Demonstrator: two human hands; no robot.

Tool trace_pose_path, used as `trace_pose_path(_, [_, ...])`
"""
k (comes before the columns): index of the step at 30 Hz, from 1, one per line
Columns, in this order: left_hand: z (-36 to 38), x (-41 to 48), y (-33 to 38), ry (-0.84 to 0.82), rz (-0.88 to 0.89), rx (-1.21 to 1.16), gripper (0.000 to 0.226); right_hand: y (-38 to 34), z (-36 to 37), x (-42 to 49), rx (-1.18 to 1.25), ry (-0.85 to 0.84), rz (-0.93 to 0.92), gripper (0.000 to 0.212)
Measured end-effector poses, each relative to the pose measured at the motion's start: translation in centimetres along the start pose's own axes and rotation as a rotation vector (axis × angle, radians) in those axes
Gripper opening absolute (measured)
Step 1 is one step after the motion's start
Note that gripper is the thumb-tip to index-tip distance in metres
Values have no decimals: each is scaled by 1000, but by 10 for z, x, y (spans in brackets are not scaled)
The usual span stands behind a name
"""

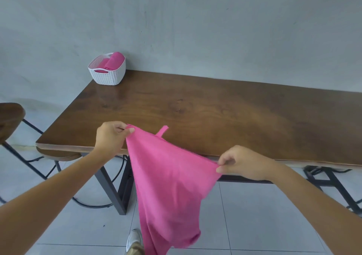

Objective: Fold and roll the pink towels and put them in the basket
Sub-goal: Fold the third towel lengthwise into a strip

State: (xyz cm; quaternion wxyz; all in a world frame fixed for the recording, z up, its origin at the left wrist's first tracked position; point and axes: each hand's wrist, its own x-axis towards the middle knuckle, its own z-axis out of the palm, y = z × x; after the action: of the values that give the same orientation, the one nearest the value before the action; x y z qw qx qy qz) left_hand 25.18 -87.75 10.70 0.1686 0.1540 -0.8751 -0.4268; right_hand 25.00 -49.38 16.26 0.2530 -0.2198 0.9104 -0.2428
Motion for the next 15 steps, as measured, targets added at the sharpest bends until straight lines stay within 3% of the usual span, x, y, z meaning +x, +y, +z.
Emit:
trace_pose_path(3, [-2, 6, -1, -105, 13, 2, 18, -11, -10, -4, 50, -88, -29, 9])
trace_pose_path(6, [-15, 1, 12, -467, 3, -176, 21, 18, -24, 1, -89, 242, 30, 10])
trace_pose_path(8, [-22, -3, 19, -575, -9, -304, 19, 40, -27, 2, -51, 479, 94, 13])
trace_pose_path(12, [-16, 4, 21, -324, 129, -71, 9, 46, -13, 8, -19, 541, 78, 18])
trace_pose_path(15, [-13, 13, 15, -220, 97, -27, 11, 39, -6, 11, -37, 524, 54, 15])
